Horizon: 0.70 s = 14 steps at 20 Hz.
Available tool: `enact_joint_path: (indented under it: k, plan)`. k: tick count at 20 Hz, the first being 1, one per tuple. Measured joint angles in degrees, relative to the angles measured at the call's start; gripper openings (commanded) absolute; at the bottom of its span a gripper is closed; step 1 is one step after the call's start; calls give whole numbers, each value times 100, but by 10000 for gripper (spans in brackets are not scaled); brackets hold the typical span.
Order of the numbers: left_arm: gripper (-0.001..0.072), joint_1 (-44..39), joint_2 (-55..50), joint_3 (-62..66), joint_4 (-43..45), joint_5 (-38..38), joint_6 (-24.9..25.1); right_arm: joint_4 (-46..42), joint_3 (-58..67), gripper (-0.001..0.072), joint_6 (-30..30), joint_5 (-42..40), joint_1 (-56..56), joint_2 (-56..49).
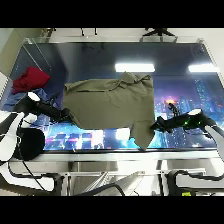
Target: Fold the shirts.
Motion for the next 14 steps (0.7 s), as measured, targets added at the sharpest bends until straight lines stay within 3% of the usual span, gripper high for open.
enact_joint_path:
  k: [7, 11, 14]
  plan:
    - [12, 140, 1357, 688, -162, -492, 15, 868, 1628, 20, -457, 721, -358, 1196]
    - [11, 247, 2736, 2162, -946, -575, 15, 1047, 3462, 20, -549, 874, -804, 2553]
    - [11, 286, 3523, 3499, -1115, -527, 13, 911, 4848, 20, -684, 507, -1012, 3436]
